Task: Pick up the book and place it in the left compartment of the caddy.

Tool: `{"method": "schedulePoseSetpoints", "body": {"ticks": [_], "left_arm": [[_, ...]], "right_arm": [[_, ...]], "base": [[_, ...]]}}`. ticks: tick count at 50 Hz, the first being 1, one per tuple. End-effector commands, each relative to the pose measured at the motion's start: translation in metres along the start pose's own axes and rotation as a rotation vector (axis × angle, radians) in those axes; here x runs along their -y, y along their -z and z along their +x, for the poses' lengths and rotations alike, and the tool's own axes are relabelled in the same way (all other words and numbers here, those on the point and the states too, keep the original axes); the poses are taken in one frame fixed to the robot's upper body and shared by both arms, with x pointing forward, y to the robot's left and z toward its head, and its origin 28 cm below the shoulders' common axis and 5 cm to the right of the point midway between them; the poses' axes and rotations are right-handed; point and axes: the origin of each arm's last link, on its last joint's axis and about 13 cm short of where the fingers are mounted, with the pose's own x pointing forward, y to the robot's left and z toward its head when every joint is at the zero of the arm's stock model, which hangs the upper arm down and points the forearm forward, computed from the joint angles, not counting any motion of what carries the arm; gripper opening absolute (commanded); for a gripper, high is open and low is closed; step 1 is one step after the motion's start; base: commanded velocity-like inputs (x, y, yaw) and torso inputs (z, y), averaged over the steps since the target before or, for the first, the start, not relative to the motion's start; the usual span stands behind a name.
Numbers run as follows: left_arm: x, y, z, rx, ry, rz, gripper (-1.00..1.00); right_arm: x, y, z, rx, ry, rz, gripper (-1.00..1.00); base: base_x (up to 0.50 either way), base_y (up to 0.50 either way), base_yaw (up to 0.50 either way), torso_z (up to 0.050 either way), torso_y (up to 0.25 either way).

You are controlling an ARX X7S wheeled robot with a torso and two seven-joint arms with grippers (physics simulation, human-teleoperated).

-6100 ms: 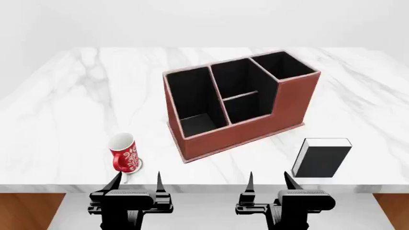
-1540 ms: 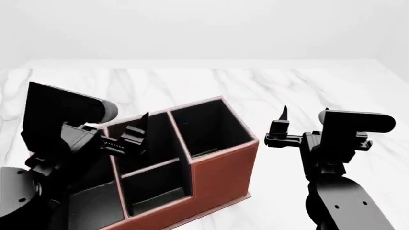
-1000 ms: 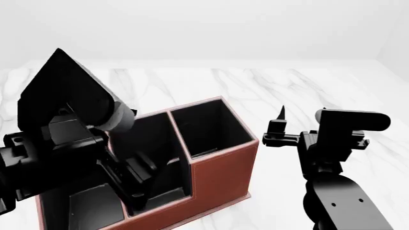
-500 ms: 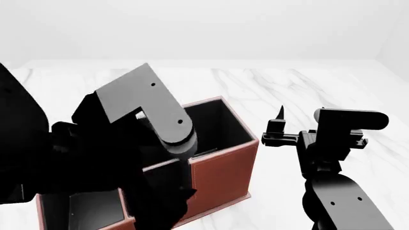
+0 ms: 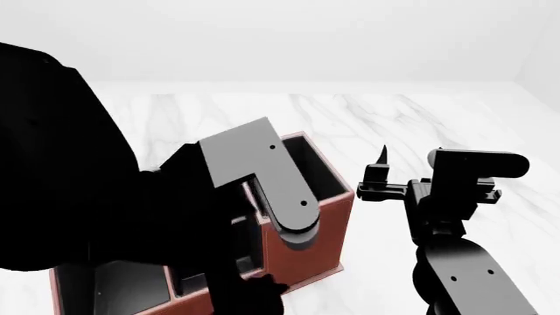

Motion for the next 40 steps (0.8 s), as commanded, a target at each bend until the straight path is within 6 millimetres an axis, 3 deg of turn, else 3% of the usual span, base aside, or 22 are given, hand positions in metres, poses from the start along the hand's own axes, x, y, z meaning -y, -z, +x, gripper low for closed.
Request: {"method": "schedulePoseSetpoints", "body": {"ticks": [1, 20, 40], "left_arm": [[-0.005, -0.006, 0.015, -0.01, 0.057, 0.053, 1.0], [0.004, -0.006, 0.034, -0.038, 0.239, 0.093, 1.0], [-0.006, -0.003, 0.059, -0.038, 0.303, 0.097, 1.0]], "right_arm": [[0.0, 0.001, 0.0, -0.002, 0.0, -0.003, 1.0], [0.001, 0.0, 0.002, -0.002, 0.006, -0.005, 1.0], [0.001, 0.002, 0.001, -0.003, 0.005, -0.003, 1.0]], "base": [[0.0, 0.0, 0.0, 0.0, 0.0], [0.0, 0.0, 0.0, 0.0, 0.0], [0.0, 0.0, 0.0, 0.0, 0.0]]}}
